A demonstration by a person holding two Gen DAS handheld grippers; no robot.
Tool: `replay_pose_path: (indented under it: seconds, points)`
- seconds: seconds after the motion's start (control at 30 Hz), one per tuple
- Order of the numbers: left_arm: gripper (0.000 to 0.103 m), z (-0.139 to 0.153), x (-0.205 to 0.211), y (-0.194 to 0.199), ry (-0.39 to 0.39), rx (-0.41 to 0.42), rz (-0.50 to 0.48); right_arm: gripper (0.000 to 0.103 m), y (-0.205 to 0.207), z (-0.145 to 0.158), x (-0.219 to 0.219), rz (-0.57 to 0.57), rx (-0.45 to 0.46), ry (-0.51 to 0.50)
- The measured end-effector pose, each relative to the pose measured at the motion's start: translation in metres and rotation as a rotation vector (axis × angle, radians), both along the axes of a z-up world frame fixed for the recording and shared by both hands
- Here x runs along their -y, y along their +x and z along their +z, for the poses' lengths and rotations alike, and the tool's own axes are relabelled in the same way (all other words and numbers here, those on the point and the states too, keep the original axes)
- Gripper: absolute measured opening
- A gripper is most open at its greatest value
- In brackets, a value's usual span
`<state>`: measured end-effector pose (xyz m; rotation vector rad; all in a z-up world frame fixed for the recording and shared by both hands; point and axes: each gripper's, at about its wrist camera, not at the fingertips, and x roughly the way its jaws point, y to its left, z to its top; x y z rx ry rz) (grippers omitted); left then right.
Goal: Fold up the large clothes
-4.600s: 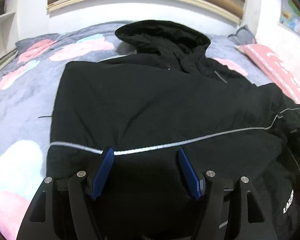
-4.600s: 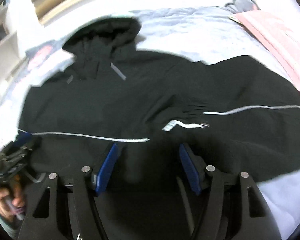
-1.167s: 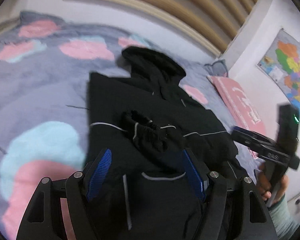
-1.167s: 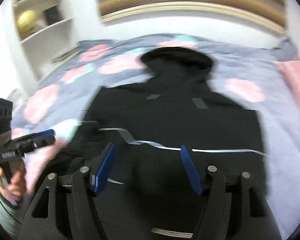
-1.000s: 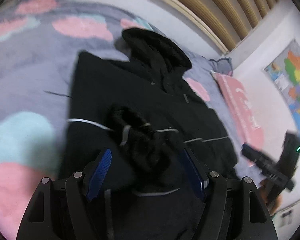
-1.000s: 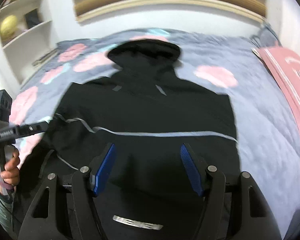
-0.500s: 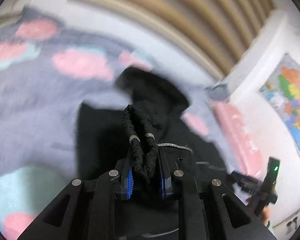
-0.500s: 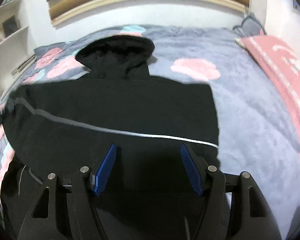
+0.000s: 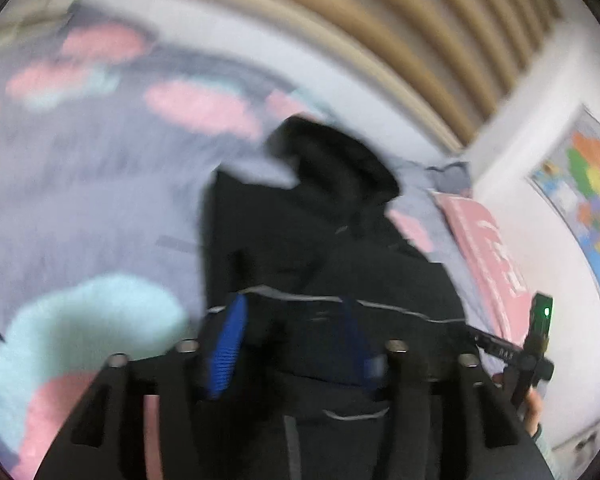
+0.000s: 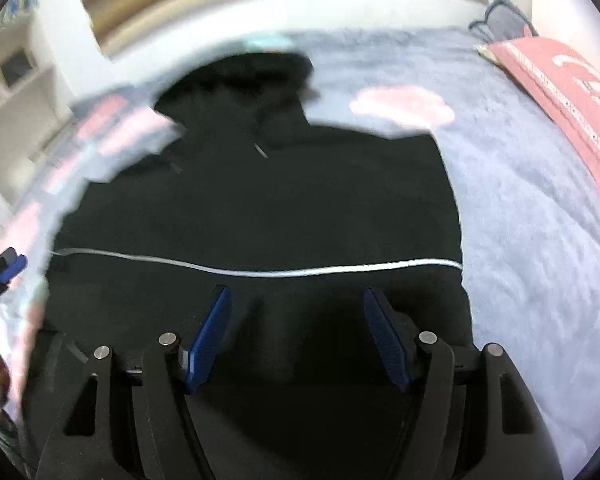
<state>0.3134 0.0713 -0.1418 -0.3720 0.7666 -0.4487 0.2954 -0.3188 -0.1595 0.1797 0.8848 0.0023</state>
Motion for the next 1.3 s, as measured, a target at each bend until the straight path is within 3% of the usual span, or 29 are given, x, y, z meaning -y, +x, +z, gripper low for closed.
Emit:
replay_pose_path:
  seconds: [0.13,0.2,0.27,0.33,0.4,0.63,0.7,0.9,1.03,1.13,1.3]
  points:
    - [0.055,0.021,0.046,0.000,0.168,0.041,-0.039,0.072,-0.002,-0.001,-0.020,0.044,0.000,-0.083]
    - [0.055,0.004,0.065,0.013,0.214,0.008,-0.075,0.072,0.008,-0.026,-0.025,0.042,-0.053,-0.130]
    - [0.053,-0.032,0.075,0.030,0.283,-0.097,-0.063,0.072,0.017,-0.051,-0.025,0.035,-0.091,-0.137]
    - [0.047,-0.078,0.069,0.046,0.259,-0.220,-0.061,0.073,0.016,-0.057,-0.027,0.051,-0.048,-0.149]
    - [0.047,-0.081,0.064,0.048,0.207,-0.204,-0.048,0.073,0.015,-0.056,-0.030,0.053,-0.049,-0.158]
    - [0.048,-0.032,0.062,0.039,0.212,-0.171,-0.047,0.074,0.010,-0.037,-0.023,0.074,-0.123,-0.086]
    - [0.048,0.006,0.068,0.036,0.219,-0.132,-0.058,0.074,0.008,-0.013,-0.019,0.071,-0.142,-0.042]
    - [0.049,0.094,0.084,0.052,0.193,-0.096,-0.098,0.074,0.018,0.078,-0.010,0.049,-0.119,-0.052]
    - [0.049,0.129,0.096,0.074,0.198,-0.077,-0.120,0.074,0.038,0.132,-0.003,0.035,-0.074,-0.042]
    - [0.049,0.154,0.096,0.086,0.195,-0.060,-0.122,0.074,0.066,0.156,-0.002,0.026,-0.047,-0.042]
    - [0.059,0.165,0.094,0.127,0.224,-0.071,-0.099,0.074,0.111,0.164,0.001,0.007,-0.036,0.005]
